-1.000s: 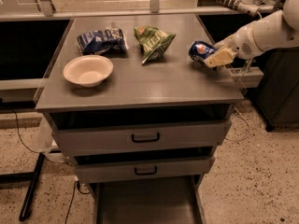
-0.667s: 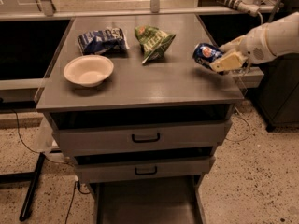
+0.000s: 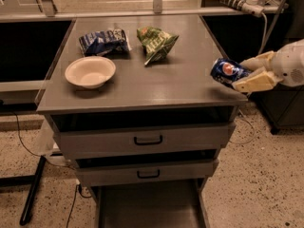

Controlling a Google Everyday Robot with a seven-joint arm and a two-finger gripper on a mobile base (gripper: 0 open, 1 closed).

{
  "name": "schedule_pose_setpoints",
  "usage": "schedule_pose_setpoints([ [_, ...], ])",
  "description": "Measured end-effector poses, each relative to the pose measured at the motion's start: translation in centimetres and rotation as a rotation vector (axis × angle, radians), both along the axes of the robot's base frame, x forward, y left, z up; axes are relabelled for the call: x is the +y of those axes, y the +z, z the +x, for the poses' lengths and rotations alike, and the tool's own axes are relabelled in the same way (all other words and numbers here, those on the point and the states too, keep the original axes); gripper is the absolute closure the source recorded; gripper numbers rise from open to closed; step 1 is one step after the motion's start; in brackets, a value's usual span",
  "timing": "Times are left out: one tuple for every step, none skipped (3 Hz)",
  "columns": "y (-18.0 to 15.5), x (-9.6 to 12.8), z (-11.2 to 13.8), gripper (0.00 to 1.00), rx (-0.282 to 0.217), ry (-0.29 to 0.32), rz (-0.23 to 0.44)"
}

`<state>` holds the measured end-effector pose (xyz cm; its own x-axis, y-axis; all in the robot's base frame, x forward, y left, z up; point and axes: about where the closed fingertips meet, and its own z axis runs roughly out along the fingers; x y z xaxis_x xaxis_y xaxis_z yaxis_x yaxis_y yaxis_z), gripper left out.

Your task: Place pepsi can into bottom drawer

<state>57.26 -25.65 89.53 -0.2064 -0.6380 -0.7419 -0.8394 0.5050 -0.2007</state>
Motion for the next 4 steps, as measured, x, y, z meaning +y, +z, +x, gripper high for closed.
schedule_pose_setpoints([
  [-0.2, -0.3, -5.1, 1.00, -0.014, 0.036, -0.014],
  [-2.4, 0.4, -9.5, 1.00, 0.014, 0.076, -0.018],
  [-5.5, 1.5, -12.0, 1.00, 0.072, 0.054, -0.054],
  [-6.6, 1.9, -12.6, 1.00, 0.095, 0.055, -0.058],
])
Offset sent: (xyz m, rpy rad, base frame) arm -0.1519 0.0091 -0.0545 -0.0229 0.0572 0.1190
